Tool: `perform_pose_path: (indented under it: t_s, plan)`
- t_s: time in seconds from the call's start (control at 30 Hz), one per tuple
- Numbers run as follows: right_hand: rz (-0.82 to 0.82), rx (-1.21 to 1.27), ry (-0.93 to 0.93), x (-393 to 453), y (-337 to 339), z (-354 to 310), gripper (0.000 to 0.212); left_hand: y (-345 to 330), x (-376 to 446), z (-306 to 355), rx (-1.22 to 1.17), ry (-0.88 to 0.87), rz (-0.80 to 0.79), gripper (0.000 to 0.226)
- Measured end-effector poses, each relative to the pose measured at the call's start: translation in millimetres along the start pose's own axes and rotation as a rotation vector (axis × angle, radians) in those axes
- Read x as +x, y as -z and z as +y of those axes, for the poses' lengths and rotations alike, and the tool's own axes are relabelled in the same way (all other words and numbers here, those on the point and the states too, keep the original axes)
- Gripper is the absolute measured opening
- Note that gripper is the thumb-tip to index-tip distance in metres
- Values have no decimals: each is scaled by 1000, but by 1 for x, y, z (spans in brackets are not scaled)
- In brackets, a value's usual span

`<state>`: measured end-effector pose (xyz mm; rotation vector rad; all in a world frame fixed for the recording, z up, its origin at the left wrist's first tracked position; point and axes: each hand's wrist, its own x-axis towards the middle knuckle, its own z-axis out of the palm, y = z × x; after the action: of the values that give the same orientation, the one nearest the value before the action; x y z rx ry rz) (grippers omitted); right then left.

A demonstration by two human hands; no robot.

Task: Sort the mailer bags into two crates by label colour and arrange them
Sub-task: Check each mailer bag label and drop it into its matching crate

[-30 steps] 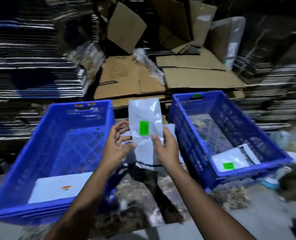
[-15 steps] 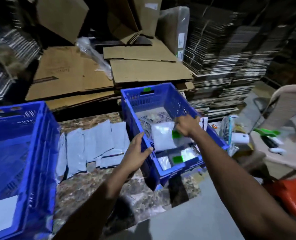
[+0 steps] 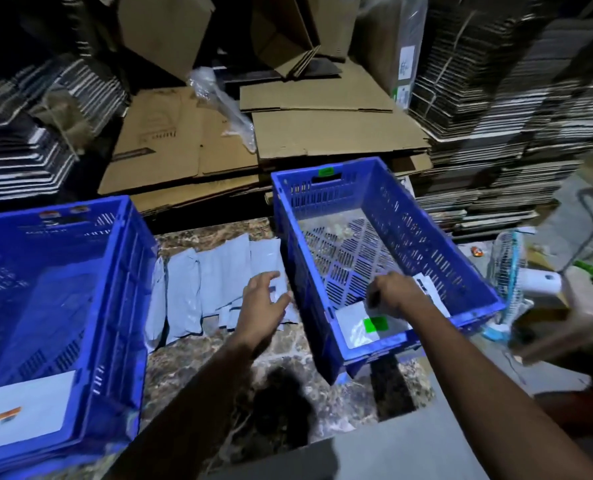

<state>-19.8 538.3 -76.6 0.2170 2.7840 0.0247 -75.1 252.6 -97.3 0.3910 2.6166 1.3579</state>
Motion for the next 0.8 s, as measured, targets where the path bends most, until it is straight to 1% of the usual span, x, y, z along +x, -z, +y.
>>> perform_pose_path:
  t_s: [0.03,0.07,0.13,0.17,0.2,0.27,0.33,0.4,0.47,0.57,0.63,0.7,0.73,0.8]
  plan:
    - [34,40,-16,-3,0,-1,20,4,4,-6,77,7,30,43]
    - [125,98,-36,-6,3,-3,20,9,9,-12,155,20,46,39]
    - [424,305,-84,-17,10,-17,19,16,21,-28,351,57,38,38]
    - [572,441,-97,-24,13,-28,18,18,26,-36,446,86,4,40]
    - [685,571,-102,-32,17,-42,18,20,32,-44,518,117,-47,43]
    - [822,731,-61,-47,23,-74,16,23,40,-56,607,175,-158,52]
    - [912,797,16,-60,27,-105,15,25,46,-69,606,196,-207,58]
    - [946,821,103,-71,27,-130,15,27,49,-81,565,177,-188,58]
    - [931,830,162,-79,26,-149,15,30,50,-88,484,152,-118,54]
    - [884,897,189,-84,24,-169,16,44,40,-86,299,176,47,46]
    - [850,964,190,-84,23,-181,17,63,25,-80,198,239,143,44]
    - [813,1040,188,-82,23,-196,18,86,7,-74,89,263,242,37]
    - [781,1078,183,-80,24,-204,19,97,-2,-70,9,271,299,32]
    - [677,1152,166,-76,27,-223,17,118,-23,-62,-301,300,381,25]
